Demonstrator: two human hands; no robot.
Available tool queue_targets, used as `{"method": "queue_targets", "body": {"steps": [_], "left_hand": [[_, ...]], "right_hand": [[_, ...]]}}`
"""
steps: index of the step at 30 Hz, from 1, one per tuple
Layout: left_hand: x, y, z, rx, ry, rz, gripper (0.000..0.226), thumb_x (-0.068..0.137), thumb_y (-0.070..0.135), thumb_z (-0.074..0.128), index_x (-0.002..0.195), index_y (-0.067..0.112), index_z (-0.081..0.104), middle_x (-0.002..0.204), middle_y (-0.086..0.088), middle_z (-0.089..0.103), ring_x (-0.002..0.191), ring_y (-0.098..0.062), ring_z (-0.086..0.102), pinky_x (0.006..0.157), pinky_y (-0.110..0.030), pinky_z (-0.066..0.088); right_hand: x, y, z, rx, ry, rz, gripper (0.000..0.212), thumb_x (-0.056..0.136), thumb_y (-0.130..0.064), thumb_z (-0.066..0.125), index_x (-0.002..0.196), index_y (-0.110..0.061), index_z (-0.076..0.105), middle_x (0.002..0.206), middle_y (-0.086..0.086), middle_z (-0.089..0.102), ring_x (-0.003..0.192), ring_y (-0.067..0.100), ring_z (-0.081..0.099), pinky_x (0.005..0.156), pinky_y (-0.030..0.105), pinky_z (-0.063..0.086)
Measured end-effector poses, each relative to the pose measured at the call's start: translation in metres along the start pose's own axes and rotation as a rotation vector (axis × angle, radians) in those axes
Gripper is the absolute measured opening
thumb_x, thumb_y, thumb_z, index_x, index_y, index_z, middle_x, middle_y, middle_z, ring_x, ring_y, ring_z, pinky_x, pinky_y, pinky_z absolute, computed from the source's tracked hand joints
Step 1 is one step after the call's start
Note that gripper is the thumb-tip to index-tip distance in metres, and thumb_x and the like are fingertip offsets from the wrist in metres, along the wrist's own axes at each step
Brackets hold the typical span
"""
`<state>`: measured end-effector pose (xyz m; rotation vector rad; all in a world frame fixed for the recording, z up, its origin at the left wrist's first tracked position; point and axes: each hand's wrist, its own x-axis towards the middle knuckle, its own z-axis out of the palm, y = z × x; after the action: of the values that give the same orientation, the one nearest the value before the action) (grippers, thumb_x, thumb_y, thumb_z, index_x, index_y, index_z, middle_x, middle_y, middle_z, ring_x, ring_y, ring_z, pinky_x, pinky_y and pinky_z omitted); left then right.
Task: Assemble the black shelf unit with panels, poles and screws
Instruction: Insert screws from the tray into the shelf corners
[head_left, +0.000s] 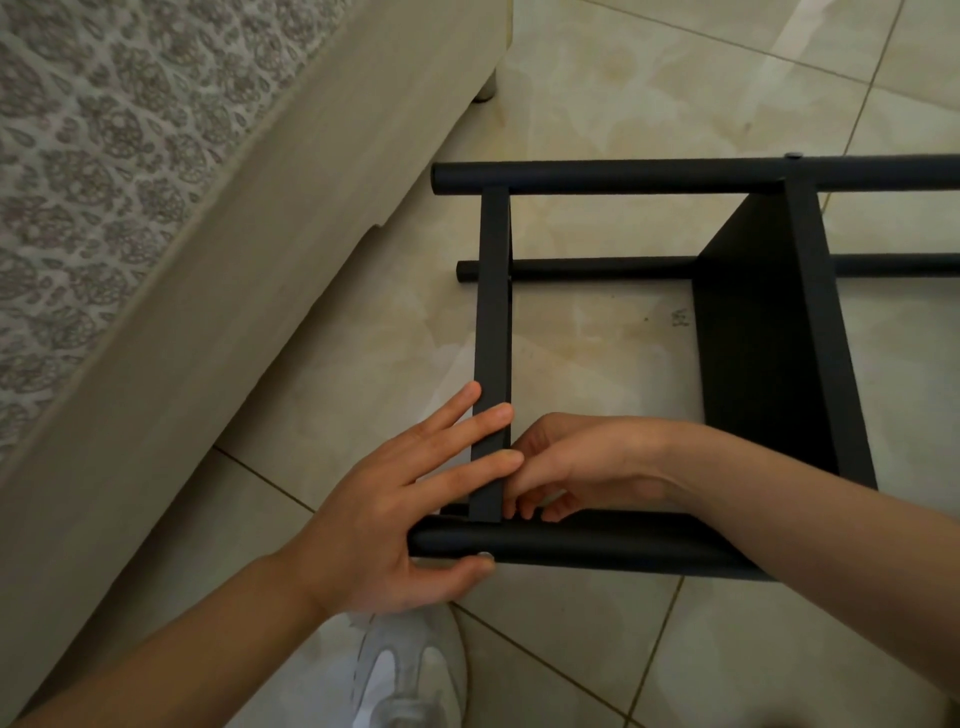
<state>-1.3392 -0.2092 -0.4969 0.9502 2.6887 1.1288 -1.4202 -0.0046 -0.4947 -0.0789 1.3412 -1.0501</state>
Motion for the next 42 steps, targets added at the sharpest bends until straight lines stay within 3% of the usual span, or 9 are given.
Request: {"method": "queue_targets", "body": {"steps": [5,10,14,17,19,25,29,35,42], "left_hand": [[0.0001,0.0004,-0.0003,0.001,-0.001,0.001,0.066,0.084,0.032,0.074,0.142,0.011,0.049,0.157,-0.012,0.039,0.151,-0.035,0.025,0.119,-0.041,0.032],[-0.0001,0.0,0.0002,0.009,0.001,-0.001,0.067,0.084,0.032,0.075,0.141,0.01,0.05,0.157,-0.012,0.04,0.15,-0.035,0.025,0.119,-0.041,0.032],[0.0,-0.0004,-0.0001,0.015,0.0,0.005,0.067,0.084,0.033,0.074,0.142,0.011,0.049,0.157,-0.012,0.039,0.151,-0.034,0.025,0.119,-0.04,0.032],[-0.0002,-0.0006,0.0,0.013,-0.003,0.004,0.067,0.085,0.033,0.074,0.142,0.011,0.049,0.157,-0.011,0.039,0.151,-0.034,0.025,0.119,-0.041,0.031],[0.0,-0.0006,0.0003,0.009,-0.003,0.003,0.065,0.085,0.033,0.074,0.141,0.009,0.051,0.157,-0.012,0.039,0.151,-0.035,0.025,0.119,-0.04,0.031],[0.0002,0.0002,-0.0003,0.01,0.001,0.0,0.066,0.084,0.032,0.074,0.141,0.01,0.05,0.156,-0.013,0.04,0.151,-0.034,0.025,0.119,-0.04,0.032],[-0.0003,0.0,-0.0002,0.006,0.001,0.0,0.066,0.084,0.032,0.074,0.142,0.01,0.049,0.157,-0.012,0.039,0.151,-0.034,0.025,0.119,-0.04,0.032],[-0.0009,-0.0005,0.0006,0.0,0.006,0.005,0.067,0.083,0.032,0.074,0.142,0.011,0.05,0.157,-0.011,0.039,0.15,-0.035,0.026,0.118,-0.041,0.033],[0.0007,0.0002,0.0006,0.002,0.014,0.004,0.065,0.084,0.032,0.073,0.14,0.009,0.051,0.156,-0.013,0.041,0.15,-0.035,0.026,0.119,-0.041,0.032]], "right_hand": [[0.0008,-0.0026,0.0,-0.058,0.046,0.034,0.018,0.09,-0.02,0.063,0.075,-0.021,0.073,0.077,-0.003,0.067,0.08,0.012,0.059,0.08,0.028,0.046],[0.0013,-0.0001,0.0025,-0.006,-0.025,0.004,0.013,0.089,-0.014,0.062,0.097,-0.009,0.07,0.089,0.006,0.066,0.088,0.019,0.057,0.085,0.032,0.044],[0.001,-0.0026,0.0,-0.054,0.05,0.024,0.018,0.089,-0.019,0.063,0.074,-0.019,0.073,0.078,-0.001,0.067,0.081,0.014,0.058,0.082,0.03,0.046],[-0.0008,-0.0019,-0.0023,0.005,-0.001,0.008,0.012,0.088,-0.018,0.064,0.091,-0.013,0.074,0.09,0.003,0.068,0.088,0.017,0.057,0.084,0.031,0.045],[0.0005,-0.0005,-0.0016,0.017,-0.016,0.0,0.022,0.088,-0.013,0.063,0.106,-0.001,0.069,0.096,0.008,0.066,0.093,0.019,0.057,0.089,0.033,0.044],[0.0022,-0.0016,0.0003,-0.026,0.02,0.03,0.015,0.091,-0.017,0.062,0.099,-0.01,0.071,0.089,0.004,0.066,0.088,0.017,0.059,0.088,0.032,0.046],[0.0006,-0.0024,0.0015,0.027,-0.055,0.006,0.022,0.092,-0.013,0.059,0.11,-0.003,0.067,0.097,0.008,0.066,0.093,0.018,0.06,0.088,0.032,0.047],[0.0005,-0.0024,0.0019,0.008,-0.008,-0.002,0.01,0.091,-0.012,0.061,0.095,-0.01,0.07,0.087,0.006,0.064,0.091,0.019,0.057,0.09,0.032,0.045],[0.0022,-0.0022,0.0063,-0.002,0.005,0.012,0.032,0.094,-0.01,0.057,0.12,0.008,0.06,0.097,0.012,0.059,0.092,0.021,0.053,0.087,0.032,0.042]]}}
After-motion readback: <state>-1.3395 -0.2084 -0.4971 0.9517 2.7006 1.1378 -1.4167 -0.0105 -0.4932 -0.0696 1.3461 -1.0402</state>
